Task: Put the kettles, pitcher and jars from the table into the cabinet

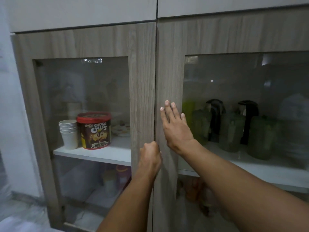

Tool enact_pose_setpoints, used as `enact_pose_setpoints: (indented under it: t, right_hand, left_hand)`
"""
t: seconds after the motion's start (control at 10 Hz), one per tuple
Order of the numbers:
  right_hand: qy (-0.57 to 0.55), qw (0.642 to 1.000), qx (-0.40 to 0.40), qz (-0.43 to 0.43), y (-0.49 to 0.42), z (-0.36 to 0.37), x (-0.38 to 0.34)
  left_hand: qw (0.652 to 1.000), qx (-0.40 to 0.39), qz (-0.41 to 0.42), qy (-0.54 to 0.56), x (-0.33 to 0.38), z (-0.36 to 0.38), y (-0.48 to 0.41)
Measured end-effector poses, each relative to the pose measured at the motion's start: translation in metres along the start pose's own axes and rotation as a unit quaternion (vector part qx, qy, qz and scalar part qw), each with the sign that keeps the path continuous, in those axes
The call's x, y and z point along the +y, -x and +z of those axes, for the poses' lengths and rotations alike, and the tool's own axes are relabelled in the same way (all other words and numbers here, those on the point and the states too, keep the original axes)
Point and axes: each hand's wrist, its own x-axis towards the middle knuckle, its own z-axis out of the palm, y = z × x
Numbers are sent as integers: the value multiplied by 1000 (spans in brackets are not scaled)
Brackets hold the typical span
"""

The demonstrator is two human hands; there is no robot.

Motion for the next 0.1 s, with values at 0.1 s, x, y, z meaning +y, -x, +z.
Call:
enact_pose_setpoints:
  t: [0.1]
  right_hand:
    - [-56,997,-43,15,14,-11,-9]
  left_hand:
    - [1000,-1,5,14,-2,-4,14]
